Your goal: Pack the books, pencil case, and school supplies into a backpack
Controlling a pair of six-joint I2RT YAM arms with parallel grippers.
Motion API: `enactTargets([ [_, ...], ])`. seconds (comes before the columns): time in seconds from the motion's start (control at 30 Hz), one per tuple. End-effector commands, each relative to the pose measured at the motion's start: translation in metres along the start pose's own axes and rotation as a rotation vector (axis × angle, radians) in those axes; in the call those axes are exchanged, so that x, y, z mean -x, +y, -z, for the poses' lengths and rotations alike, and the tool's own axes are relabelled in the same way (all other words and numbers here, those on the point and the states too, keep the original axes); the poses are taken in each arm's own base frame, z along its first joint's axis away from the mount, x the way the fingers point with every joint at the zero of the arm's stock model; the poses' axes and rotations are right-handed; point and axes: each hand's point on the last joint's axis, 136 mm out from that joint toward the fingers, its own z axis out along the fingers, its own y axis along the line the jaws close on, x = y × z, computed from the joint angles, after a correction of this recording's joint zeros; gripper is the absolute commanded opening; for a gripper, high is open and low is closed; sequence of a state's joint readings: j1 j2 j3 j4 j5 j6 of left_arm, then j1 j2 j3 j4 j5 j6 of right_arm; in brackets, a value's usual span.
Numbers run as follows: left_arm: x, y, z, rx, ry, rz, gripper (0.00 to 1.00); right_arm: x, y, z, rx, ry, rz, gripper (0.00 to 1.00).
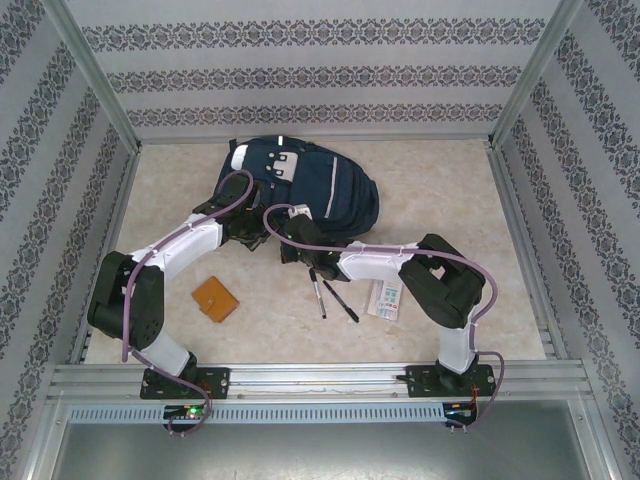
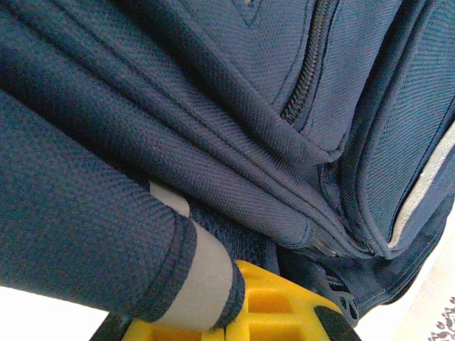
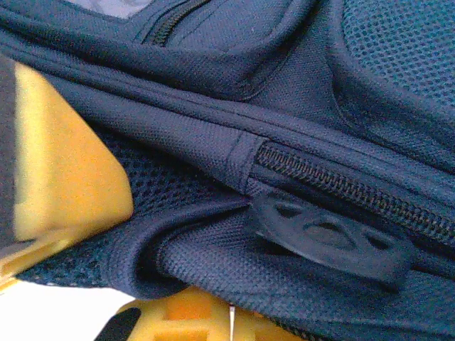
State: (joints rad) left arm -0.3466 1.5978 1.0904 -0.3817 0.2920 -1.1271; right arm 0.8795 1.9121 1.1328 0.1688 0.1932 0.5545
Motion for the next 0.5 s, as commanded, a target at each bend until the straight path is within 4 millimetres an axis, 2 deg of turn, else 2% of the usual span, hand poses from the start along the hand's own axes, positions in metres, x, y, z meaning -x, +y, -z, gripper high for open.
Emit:
enactTargets([
  [0.0,0.000,-0.009,0.007,-0.027,0.001,-0.016,0.00,0.001,-0.019,0.005,-0.068,0.006,-0.014,0.00],
  [0.17,0.010,-0.003,0.011,0.016,-0.056,-0.054,0.00,-0.011,-0.018,0.013,0.046,0.108,-0.076,0.00],
  [0.47,0.026,0.005,0.014,0.054,-0.108,-0.092,0.00,-0.034,-0.046,0.033,0.122,0.245,-0.130,0.00],
])
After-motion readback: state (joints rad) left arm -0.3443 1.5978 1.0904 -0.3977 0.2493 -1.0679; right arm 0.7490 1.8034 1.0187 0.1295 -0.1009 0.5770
